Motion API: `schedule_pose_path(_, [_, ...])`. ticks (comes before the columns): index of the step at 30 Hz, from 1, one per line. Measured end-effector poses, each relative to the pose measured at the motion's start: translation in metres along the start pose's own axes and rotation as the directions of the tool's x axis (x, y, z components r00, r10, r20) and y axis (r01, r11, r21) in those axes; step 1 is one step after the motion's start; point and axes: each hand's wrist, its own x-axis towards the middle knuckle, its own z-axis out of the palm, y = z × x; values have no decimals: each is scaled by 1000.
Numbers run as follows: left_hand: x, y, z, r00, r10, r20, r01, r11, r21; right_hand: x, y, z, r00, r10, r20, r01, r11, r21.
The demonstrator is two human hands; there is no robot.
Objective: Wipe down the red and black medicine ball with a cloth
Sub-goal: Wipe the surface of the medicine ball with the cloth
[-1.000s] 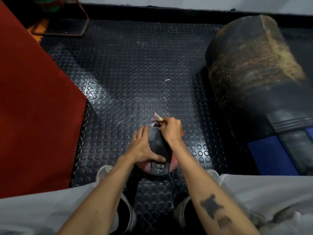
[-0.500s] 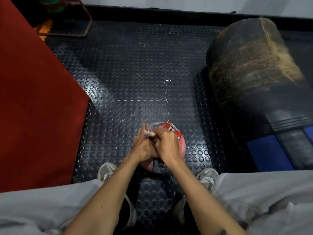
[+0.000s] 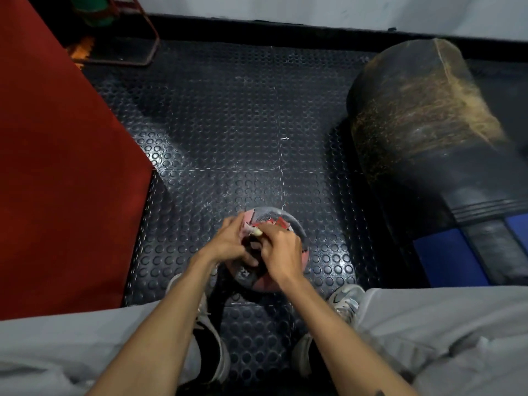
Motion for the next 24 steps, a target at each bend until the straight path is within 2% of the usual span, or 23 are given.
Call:
schedule_pose_path(1, [-2,4,5,1000,5,-15,-5,1000,-8,1,-3,4,1000,29,-9,-29,999,26])
schedule_pose_path(2, [-3,8,12,999,29,-37,-27,998,64,2,-6,6,1000,11,16,-11,1000,11])
schedule_pose_path(4, [-5,9,25,993,54,-103,-31,978,206,6,-6,4,984,-121,131,130,990,-60])
schedule_pose_path(5, [-7,8,29,987,52,-154,-19,978,206,15,-1,0,970,-180,166,195,977,-84])
schedule_pose_path(6, [-7,5,33,980,44,-193,-12,986,164,30,4,-5,970,-163,179,185,976,-114])
schedule_pose_path(8, [-5,4,35,971,43,-236,-22,996,92,67,13,-8,993,12,117,7,987,-163])
schedule_pose_path(9, [-5,8,36,969,65,-238,-37,992,121,79,18,-7,990,123,71,-112,982,-151])
schedule_pose_path(10, [-4,10,38,965,85,-249,-48,987,151,84,21,-1,984,173,47,-165,977,-133])
schedule_pose_path(12, [-2,14,39,965,70,-254,-29,986,164,74,21,12,992,122,43,-114,983,-146])
schedule_pose_path(15, [-4,3,38,968,63,-245,-17,982,186,51,30,10,990,-101,103,112,987,-113])
schedule_pose_path(16, [-8,2,38,972,58,-228,-11,980,200,61,37,8,986,-110,124,127,982,-141])
schedule_pose_path(20, [-14,3,41,980,24,-198,21,975,223,111,61,9,985,143,97,-123,973,-195])
schedule_pose_path(21, [-12,4,39,982,21,-190,21,976,215,104,57,13,986,147,75,-133,977,-168])
schedule_pose_path(24, [-5,-4,31,977,50,-207,-8,980,200,57,33,24,986,-112,122,124,988,-97])
